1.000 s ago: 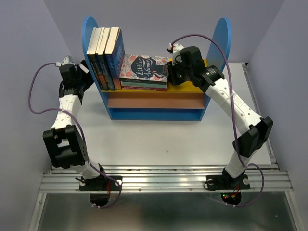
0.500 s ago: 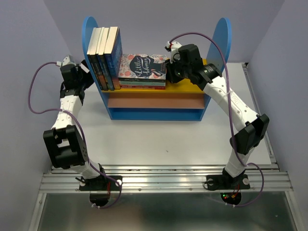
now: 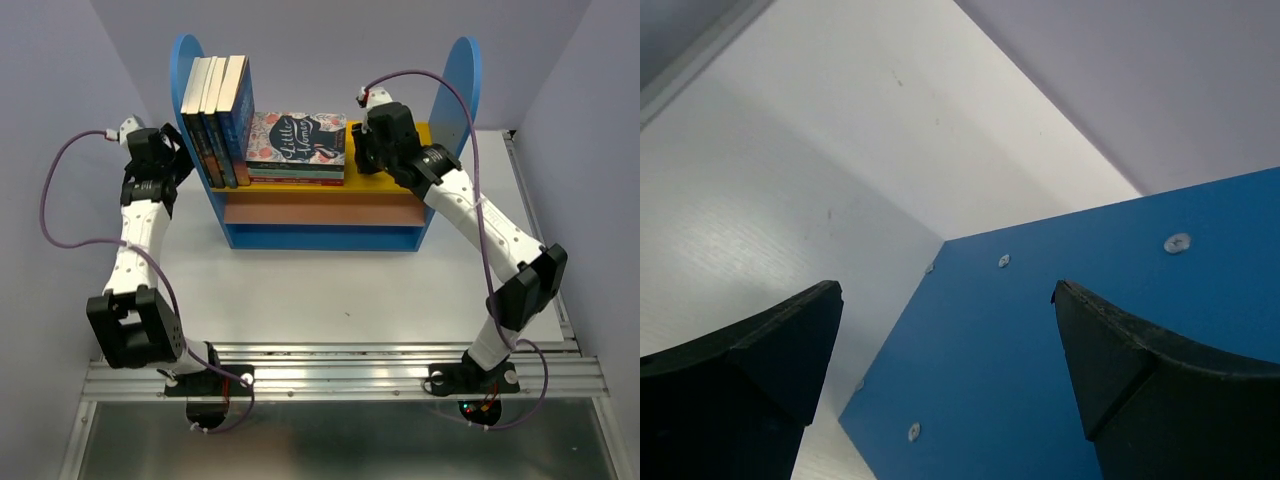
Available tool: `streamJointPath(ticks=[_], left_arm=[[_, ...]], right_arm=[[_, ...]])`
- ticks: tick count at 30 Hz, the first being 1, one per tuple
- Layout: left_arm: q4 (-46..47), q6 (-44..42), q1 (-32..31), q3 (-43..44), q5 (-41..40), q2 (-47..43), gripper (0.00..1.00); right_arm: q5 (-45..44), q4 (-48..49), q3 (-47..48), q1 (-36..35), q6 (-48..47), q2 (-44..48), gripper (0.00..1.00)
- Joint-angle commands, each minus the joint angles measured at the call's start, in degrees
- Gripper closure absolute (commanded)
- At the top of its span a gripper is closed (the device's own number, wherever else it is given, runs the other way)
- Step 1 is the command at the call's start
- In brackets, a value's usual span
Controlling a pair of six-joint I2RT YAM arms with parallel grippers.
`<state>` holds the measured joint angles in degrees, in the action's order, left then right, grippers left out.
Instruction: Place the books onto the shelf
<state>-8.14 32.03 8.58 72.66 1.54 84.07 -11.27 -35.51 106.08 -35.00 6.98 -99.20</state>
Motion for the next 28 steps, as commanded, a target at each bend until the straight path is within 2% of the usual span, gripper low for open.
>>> streamJointPath(ticks=[1,4,5,7,8,11,12,14,15,19,22,28], left_arm=[[-9.1,2.4,-0.5,6.3,-13.3,-10.3,0.01],[-16.5,4.2,-0.4,7.8,-18.1,-15.8,0.01],[-18.6,4.4,-0.5,7.4,-18.5,-19.2,0.01],[-20.6,4.0,-0.5,4.8,-17.8,-23.0,0.01],[-23.1,3.9,-0.5,3.4,-17.5,-24.9,0.01],[-24.6,3.3,-0.5,-4.6,-15.8,-34.8,0.01],[-24.7,3.0,-0.4,-8.1,-15.6,-39.9,0.01],[-25.7,2.7,-0.5,-10.4,-17.1,-46.7,0.01],[-26.2,2.9,-0.5,-11.9,-17.3,-48.5,0.01],[-26.7,3.6,-0.4,-13.8,-15.7,-54.9,0.01],[-26.0,2.9,-0.4,-14.6,-12.4,-56.8,0.01],[-28.0,2.7,-0.4,-14.7,-15.3,-56.8,0.01]], right_arm=[[-15.4,2.0,-2.0,-0.2,4.5,6.2,0.69],[-16.5,1.8,-4.9,-0.2,5.5,11.2,0.56],[-16.0,1.4,-7.4,-0.2,5.8,14.3,0.39],[-11.4,0.8,-10.5,-0.2,5.7,17.8,0.11],[-9.9,-0.7,-12.3,-0.2,6.6,21.3,0.00],[-5.1,-0.7,-21.7,-0.2,11.4,27.5,0.00],[-4.5,0.0,-27.7,-0.2,12.9,32.0,0.00],[-2.5,1.8,-33.6,-0.2,16.2,36.7,0.00],[-2.5,2.4,-38.8,-0.2,17.1,41.1,0.00],[-4.7,3.9,-48.5,-0.2,20.7,48.9,0.00],[-6.6,3.6,-50.6,-0.2,21.8,51.4,0.00],[-7.1,5.4,-51.4,-0.2,21.8,54.8,0.00]])
